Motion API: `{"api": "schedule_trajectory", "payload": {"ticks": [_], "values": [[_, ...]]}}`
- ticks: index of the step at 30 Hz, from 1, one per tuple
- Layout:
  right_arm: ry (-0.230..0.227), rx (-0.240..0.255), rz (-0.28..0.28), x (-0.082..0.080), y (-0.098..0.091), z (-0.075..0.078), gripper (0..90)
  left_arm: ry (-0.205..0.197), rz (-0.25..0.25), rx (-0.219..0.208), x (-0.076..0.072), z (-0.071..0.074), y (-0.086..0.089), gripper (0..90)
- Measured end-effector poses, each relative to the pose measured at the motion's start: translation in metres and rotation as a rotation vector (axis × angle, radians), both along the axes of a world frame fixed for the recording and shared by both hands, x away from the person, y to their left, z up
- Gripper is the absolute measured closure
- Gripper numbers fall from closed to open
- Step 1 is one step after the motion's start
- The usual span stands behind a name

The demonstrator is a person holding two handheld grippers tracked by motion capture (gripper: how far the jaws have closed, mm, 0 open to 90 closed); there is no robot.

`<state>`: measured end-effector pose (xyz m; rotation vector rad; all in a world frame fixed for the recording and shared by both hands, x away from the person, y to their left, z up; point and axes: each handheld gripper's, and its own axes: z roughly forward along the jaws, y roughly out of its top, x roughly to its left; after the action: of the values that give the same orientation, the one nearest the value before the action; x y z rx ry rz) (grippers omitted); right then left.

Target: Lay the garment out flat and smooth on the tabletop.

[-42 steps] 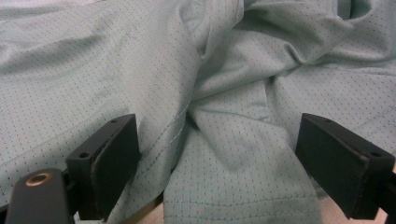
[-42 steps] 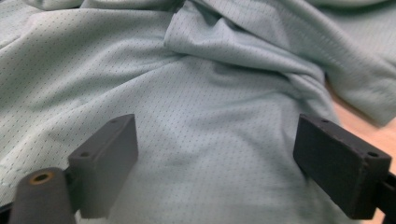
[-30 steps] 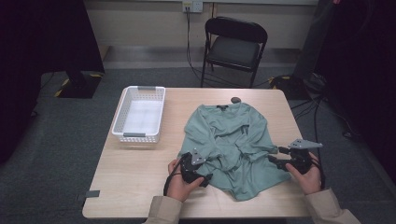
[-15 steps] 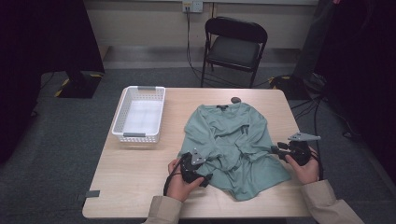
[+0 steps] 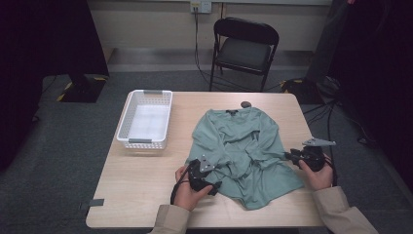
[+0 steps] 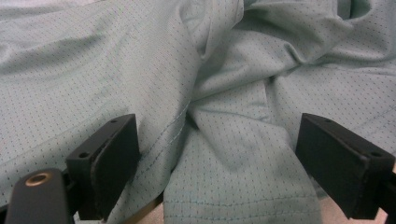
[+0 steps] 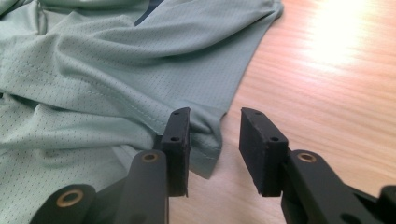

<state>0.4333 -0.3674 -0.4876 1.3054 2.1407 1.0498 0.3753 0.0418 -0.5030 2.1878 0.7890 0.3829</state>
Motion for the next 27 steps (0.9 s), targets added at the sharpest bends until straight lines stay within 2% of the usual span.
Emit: {"api": "schedule_trajectory", "payload": {"ticks": [4,10,27], "values": [[0.015,-0.019,0.010,0.002,0.004,-0.004,69.8,0.000,0.000,0.000,0.000,0.000,0.000,13.2],[0.022,-0.025,0.021,0.003,0.004,-0.004,88.2,0.000,0.000,0.000,0.000,0.000,0.000,13.2],[0.009,-0.025,0.024,0.002,-0.003,0.010,89.3,0.000,0.000,0.000,0.000,0.000,0.000,13.2]]}}
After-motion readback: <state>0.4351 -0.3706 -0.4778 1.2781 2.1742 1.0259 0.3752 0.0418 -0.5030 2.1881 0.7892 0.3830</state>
